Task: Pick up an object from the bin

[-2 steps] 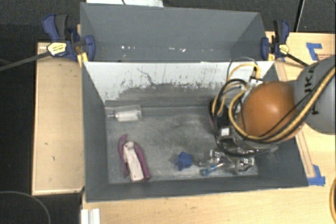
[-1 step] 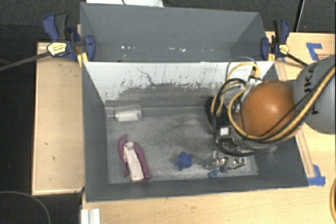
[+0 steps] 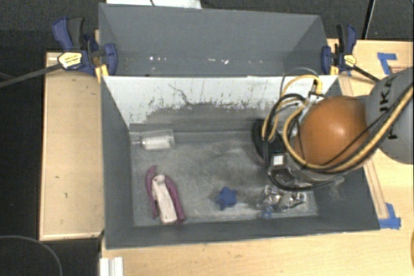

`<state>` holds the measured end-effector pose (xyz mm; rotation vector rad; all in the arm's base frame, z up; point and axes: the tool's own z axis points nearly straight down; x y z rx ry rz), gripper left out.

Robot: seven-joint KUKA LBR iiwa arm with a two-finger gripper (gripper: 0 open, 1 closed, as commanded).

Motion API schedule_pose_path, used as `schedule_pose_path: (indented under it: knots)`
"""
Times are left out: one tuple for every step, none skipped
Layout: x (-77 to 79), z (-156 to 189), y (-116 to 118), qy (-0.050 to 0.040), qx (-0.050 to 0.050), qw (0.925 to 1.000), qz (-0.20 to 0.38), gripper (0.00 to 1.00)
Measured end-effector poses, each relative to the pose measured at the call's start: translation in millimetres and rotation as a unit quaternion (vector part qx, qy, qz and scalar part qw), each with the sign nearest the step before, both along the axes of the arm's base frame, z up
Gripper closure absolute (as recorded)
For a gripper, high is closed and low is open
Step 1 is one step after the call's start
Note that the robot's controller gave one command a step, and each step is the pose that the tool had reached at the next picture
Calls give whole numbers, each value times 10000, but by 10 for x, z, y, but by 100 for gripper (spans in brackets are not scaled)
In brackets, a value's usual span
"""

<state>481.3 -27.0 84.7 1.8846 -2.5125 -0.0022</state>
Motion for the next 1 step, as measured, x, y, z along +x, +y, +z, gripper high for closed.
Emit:
schedule_pose_path:
  knots:
    - [15,1124,1,-46,-2,10000,-23,100]
